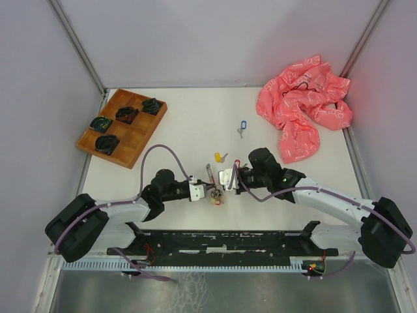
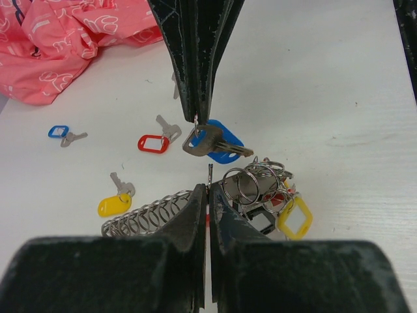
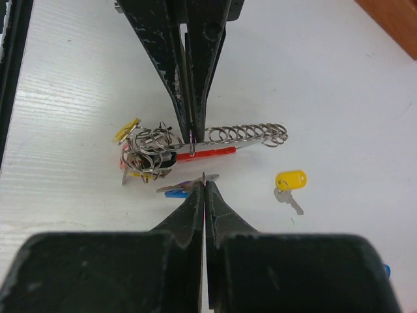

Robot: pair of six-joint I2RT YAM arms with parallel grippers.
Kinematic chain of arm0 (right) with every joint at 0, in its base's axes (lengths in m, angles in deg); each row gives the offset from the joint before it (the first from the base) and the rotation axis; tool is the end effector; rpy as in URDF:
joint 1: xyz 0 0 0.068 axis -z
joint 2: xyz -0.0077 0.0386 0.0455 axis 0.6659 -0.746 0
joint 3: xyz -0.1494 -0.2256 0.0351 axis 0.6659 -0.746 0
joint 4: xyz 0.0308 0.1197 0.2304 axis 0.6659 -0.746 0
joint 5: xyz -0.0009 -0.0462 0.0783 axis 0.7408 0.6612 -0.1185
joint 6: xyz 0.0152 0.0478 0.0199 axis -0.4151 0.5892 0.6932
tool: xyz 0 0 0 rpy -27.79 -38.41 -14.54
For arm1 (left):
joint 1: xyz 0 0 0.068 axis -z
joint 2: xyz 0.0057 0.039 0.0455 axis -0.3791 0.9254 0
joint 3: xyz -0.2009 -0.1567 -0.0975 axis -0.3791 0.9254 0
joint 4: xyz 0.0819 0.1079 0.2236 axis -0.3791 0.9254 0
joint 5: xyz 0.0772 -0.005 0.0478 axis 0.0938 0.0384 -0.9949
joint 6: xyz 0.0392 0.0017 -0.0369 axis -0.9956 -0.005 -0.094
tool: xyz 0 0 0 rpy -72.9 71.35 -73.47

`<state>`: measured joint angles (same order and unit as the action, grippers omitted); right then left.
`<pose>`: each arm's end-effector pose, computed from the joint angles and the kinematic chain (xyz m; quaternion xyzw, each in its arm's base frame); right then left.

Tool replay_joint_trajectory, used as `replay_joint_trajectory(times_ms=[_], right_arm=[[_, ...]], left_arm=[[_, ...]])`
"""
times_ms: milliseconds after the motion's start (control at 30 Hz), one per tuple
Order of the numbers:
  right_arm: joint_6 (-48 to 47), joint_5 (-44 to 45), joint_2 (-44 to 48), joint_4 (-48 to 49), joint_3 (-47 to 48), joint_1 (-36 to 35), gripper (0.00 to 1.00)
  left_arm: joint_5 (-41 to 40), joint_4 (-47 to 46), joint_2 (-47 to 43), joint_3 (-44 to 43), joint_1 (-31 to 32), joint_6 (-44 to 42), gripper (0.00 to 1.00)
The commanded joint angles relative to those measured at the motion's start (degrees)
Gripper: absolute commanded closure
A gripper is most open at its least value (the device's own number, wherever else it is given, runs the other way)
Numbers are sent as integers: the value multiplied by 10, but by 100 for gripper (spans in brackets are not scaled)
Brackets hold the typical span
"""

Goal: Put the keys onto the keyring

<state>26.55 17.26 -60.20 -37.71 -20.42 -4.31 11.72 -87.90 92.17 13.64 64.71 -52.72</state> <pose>0.1616 0.1923 0.2336 -0.6816 0.5371 0.2321 0.4394 0.1466 -0.1607 0.1675 0.5979 0.4795 -0.2753 0.5805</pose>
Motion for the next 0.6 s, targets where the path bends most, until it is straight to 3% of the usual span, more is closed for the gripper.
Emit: replay_joint_trajectory(times_ms=[0, 567], right_arm=[[-27, -6, 11, 43, -4, -9, 99], [-42, 48, -13, 77, -22, -49, 99]], left_arm=[[15, -38, 3, -20, -2, -20, 97], [10, -50, 1, -14, -2, -7, 97]])
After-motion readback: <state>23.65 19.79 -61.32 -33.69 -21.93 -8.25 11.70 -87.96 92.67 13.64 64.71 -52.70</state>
